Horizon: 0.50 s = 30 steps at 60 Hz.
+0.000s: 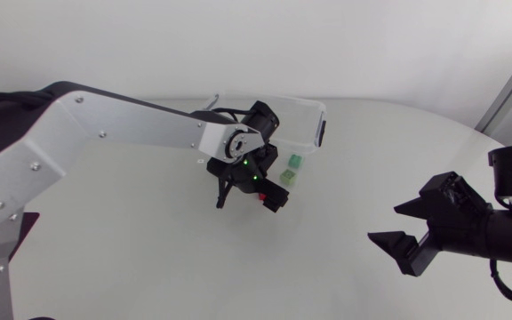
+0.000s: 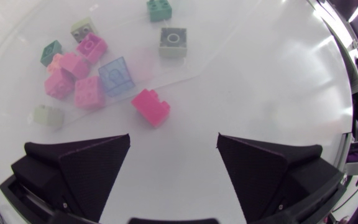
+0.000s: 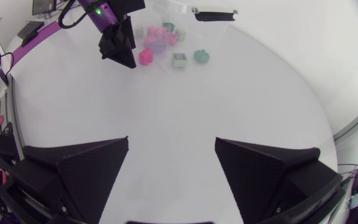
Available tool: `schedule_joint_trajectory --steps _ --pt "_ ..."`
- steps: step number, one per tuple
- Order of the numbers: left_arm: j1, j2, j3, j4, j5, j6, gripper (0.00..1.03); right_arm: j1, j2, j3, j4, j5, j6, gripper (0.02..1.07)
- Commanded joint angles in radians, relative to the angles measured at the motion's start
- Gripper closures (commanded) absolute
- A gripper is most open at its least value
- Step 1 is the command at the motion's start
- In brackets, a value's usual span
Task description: Pick up the duplo bricks and place them in the container
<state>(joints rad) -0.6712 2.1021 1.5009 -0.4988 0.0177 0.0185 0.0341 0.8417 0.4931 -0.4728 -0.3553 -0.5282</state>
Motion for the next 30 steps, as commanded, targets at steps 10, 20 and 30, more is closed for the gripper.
schedule_joint_trajectory --steps 10,20,30 --pt "-0.004 0.038 0.027 0.054 -0.039 -0.095 0.05 0.007 0.000 -0.030 0.000 0.001 -0.019 0.06" --pt "-0.002 0.033 -0.004 0.101 -0.065 -0.109 0.05 0.007 0.008 -0.028 0.005 -0.001 -0.023 0.06" --pt "-0.013 0.049 -0.008 0.097 -0.124 -0.124 0.06 0.007 0.014 -0.027 0.011 -0.001 -0.023 0.06"
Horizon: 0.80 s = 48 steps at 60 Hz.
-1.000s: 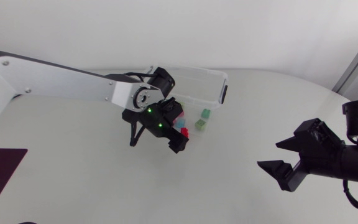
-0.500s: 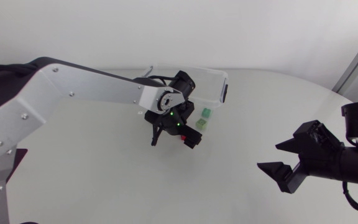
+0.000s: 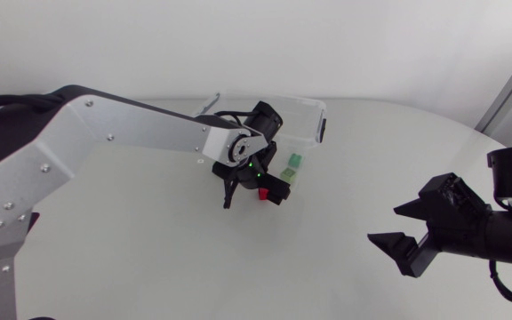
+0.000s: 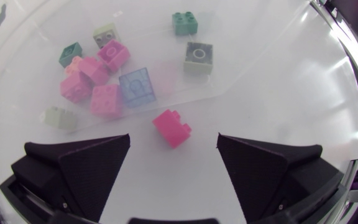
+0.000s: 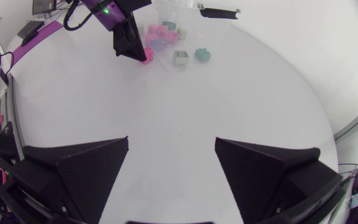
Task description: Pick up the duplo bricks and place them in the container
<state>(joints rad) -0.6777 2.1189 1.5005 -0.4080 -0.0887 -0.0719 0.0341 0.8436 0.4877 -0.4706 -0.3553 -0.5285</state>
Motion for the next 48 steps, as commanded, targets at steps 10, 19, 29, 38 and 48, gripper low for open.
schedule_joint_trajectory --steps 10,19,29,38,48 --pt "-0.008 0.033 -0.002 -0.005 -0.019 -0.037 0.05 0.007 0.017 -0.024 0.013 -0.001 -0.022 0.06" --pt "-0.011 0.035 -0.002 -0.009 -0.017 -0.039 0.05 0.016 0.022 -0.026 0.016 -0.001 -0.018 0.06" --pt "-0.011 0.035 -0.002 -0.011 -0.017 -0.045 0.07 0.021 0.025 -0.026 0.020 -0.001 -0.013 0.06" --pt "-0.014 0.033 0.003 -0.012 -0.019 -0.054 0.27 0.024 0.020 -0.037 0.027 -0.001 -0.007 0.06" --pt "-0.011 0.049 0.017 -0.031 -0.019 -0.071 0.69 0.026 0.020 -0.038 0.027 -0.001 -0.007 0.06"
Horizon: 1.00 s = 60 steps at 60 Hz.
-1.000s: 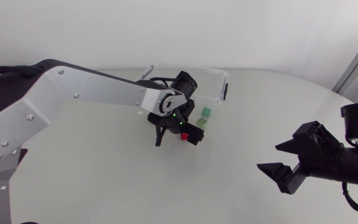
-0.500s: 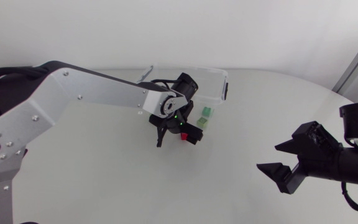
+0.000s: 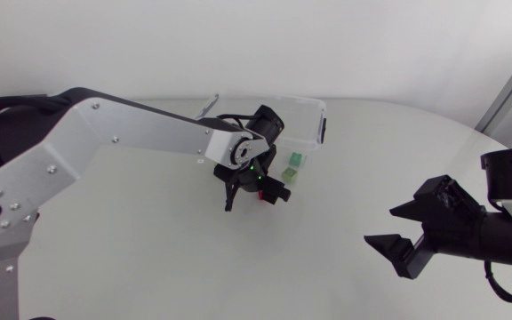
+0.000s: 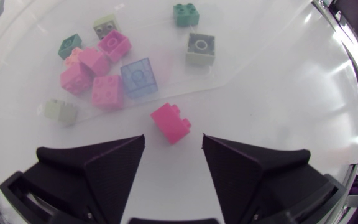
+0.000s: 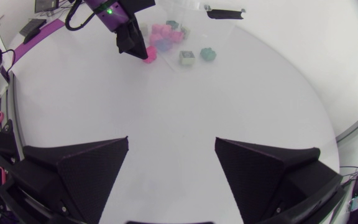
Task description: Pick up the duplo bricks and place them in the container
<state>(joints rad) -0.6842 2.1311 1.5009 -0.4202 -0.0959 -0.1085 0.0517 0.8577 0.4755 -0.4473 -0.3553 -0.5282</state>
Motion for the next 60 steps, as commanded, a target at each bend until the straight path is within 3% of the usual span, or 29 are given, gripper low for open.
schedule_joint_trajectory --steps 1,25,29,33,35,40,46,56,60 --pt "-0.005 0.038 0.018 -0.022 -0.013 -0.036 0.69 0.008 0.006 -0.026 0.004 -0.001 -0.007 0.06" --pt "-0.009 0.044 0.027 -0.063 -0.011 -0.053 0.69 0.033 0.014 -0.026 0.016 0.004 0.010 0.06" --pt "-0.011 0.036 0.022 -0.066 -0.011 -0.053 0.53 0.036 0.015 -0.026 0.018 0.006 0.011 0.07" --pt "-0.009 0.021 0.010 -0.066 -0.011 -0.053 0.24 0.034 0.015 -0.023 0.018 0.007 0.011 0.07" --pt "-0.009 0.015 -0.001 -0.060 -0.013 -0.053 0.16 0.036 0.015 -0.023 0.018 0.007 0.011 0.07" --pt "-0.005 -0.011 -0.050 -0.025 -0.013 -0.048 0.08 0.043 0.023 -0.012 0.022 0.007 0.011 0.07" --pt "-0.003 -0.045 -0.108 0.015 -0.011 -0.025 0.07 0.083 0.089 0.005 0.055 0.006 0.022 0.07" --pt "0.014 -0.089 -0.186 0.074 0.001 0.006 0.07 0.134 0.299 0.040 0.211 -0.008 0.077 0.07" --pt "0.021 -0.102 -0.208 0.087 0.001 0.020 0.07 0.198 0.363 0.049 0.289 0.041 0.119 0.07"
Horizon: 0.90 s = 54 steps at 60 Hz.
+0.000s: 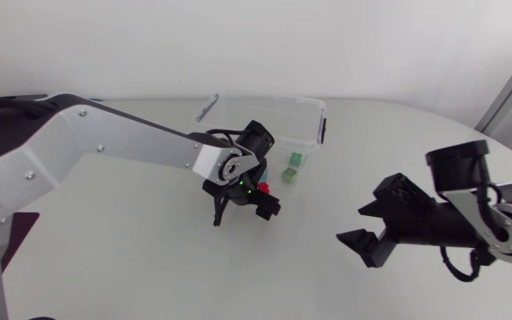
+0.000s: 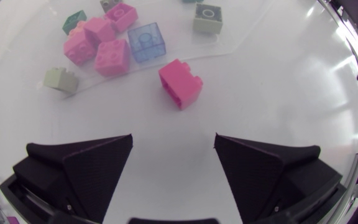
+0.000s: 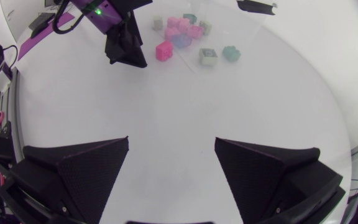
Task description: Pick up the duplo bricks and place them in the container
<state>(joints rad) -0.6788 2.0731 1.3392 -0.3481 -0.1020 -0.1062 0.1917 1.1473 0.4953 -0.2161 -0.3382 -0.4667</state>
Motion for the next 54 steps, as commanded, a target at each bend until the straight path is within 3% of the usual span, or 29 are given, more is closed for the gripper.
schedule_joint_trajectory --steps 1,12,13,27,54 --pt "0.019 -0.047 -0.049 0.015 0.007 0.019 0.07 0.077 0.091 0.032 0.080 0.038 0.063 0.07" --pt "0.036 -0.094 -0.110 0.058 0.016 0.039 0.07 0.210 0.335 0.120 0.225 0.171 0.111 0.07" --pt "0.036 -0.107 -0.127 0.066 0.016 0.045 0.07 0.233 0.400 0.146 0.281 0.240 0.142 0.08" --pt "0.058 -0.139 -0.192 0.109 0.016 0.066 0.07 0.318 0.568 0.270 0.340 0.410 0.218 0.19" --pt "0.134 -0.261 -0.387 0.210 0.028 0.142 0.07 0.433 0.786 0.491 0.256 0.484 0.327 0.20"
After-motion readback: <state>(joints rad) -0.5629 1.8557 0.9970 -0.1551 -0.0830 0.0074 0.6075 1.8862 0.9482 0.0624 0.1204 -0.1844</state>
